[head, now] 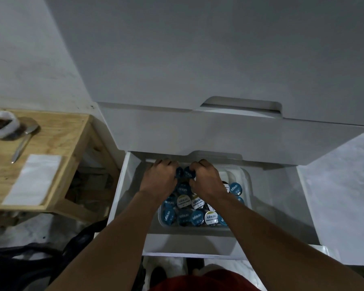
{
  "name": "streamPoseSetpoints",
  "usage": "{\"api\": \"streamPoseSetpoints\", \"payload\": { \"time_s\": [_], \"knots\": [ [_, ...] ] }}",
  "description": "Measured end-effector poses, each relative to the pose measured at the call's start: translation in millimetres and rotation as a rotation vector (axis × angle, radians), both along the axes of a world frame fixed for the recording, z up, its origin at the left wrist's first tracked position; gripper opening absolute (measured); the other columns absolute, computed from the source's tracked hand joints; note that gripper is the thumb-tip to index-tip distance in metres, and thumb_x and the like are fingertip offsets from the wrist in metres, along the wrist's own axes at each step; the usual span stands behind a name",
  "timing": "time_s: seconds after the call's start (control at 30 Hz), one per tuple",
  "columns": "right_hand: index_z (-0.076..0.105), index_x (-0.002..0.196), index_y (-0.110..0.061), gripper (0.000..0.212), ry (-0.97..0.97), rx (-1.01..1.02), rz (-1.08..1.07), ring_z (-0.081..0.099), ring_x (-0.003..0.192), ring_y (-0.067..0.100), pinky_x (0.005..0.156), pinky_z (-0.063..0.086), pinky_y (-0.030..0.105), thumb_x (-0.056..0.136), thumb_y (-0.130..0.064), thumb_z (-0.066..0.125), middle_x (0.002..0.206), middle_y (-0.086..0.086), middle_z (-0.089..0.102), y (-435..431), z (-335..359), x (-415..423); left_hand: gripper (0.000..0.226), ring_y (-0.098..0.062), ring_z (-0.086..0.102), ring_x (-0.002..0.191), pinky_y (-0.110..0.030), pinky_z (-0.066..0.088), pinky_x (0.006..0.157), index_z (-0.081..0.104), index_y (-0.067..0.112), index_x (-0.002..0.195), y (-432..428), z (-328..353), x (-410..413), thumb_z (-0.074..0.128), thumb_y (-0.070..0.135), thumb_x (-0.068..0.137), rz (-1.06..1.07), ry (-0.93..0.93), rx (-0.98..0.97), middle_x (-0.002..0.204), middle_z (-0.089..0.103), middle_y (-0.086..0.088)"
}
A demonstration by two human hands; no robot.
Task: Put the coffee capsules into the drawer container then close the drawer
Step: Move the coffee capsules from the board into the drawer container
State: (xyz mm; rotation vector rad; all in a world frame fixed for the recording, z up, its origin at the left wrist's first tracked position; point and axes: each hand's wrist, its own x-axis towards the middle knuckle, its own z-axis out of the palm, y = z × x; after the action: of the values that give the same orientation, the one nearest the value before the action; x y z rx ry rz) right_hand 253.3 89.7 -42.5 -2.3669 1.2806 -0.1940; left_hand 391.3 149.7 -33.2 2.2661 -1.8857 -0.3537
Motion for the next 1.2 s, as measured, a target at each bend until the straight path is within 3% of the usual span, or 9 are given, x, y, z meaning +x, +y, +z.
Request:
{"api": "streamPoseSetpoints", "payload": {
  "time_s": [0.23,0.5,0.67,0.8,0.97,1.2],
  "knots": [
    [0.067,0.11,-0.002,0.028,0.012,-0.007,0.019,0.057,0.101,0.034,0.086,0.046,0.032,0.083,0.0,0.057,0.112,0.019,0.058,-3,-3,0,0.03,-0.026,0.055,0.108,-0.038,0.05,0.087,0.059,0.015,0.115,-3,-2,0,0.059,0.019,0.085,-0.02,-0.057,0.033,0.114,0.061,-0.006],
    [0.072,0.104,-0.009,0.024,0.078,-0.147,0.046,0.057,0.095,0.036,0.084,0.051,0.039,0.08,-0.007,0.068,0.1,0.019,0.064,-1,-5,-5,0.027,-0.025,0.051,0.111,-0.04,0.052,0.089,0.064,0.013,0.112,2,-4,3,0.055,0.027,0.091,-0.028,-0.077,0.039,0.117,0.056,-0.008],
    [0.072,0.101,-0.008,0.019,0.133,-0.174,0.057,0.055,0.095,0.035,0.085,0.05,0.042,0.085,-0.009,0.062,0.1,0.017,0.065,-1,-4,-6,0.031,-0.026,0.054,0.105,-0.04,0.048,0.088,0.067,0.017,0.108,6,-4,8,0.047,0.036,0.093,-0.051,-0.126,0.032,0.108,0.065,-0.007],
    [0.073,0.094,-0.011,0.017,0.098,-0.172,0.03,0.057,0.09,0.036,0.079,0.052,0.041,0.083,-0.006,0.061,0.094,0.017,0.065,0,-4,-4,0.026,-0.024,0.056,0.102,-0.04,0.048,0.09,0.066,0.017,0.105,7,-6,9,0.048,0.033,0.095,-0.053,-0.161,0.029,0.107,0.066,-0.006],
    [0.07,0.105,-0.012,0.026,0.082,-0.112,0.038,0.055,0.098,0.035,0.082,0.049,0.038,0.083,-0.005,0.059,0.103,0.016,0.063,1,0,-2,0.03,-0.024,0.055,0.112,-0.041,0.043,0.098,0.058,0.02,0.119,3,-6,3,0.057,0.027,0.089,-0.043,-0.151,0.021,0.118,0.061,-0.005],
    [0.067,0.108,-0.01,0.026,0.1,-0.075,0.038,0.055,0.099,0.035,0.082,0.049,0.037,0.083,-0.007,0.059,0.106,0.016,0.061,1,1,2,0.024,-0.024,0.06,0.1,-0.041,0.047,0.092,0.063,0.019,0.109,-1,3,6,0.053,0.022,0.088,-0.051,-0.213,0.053,0.108,0.063,-0.006]
  ]
}}
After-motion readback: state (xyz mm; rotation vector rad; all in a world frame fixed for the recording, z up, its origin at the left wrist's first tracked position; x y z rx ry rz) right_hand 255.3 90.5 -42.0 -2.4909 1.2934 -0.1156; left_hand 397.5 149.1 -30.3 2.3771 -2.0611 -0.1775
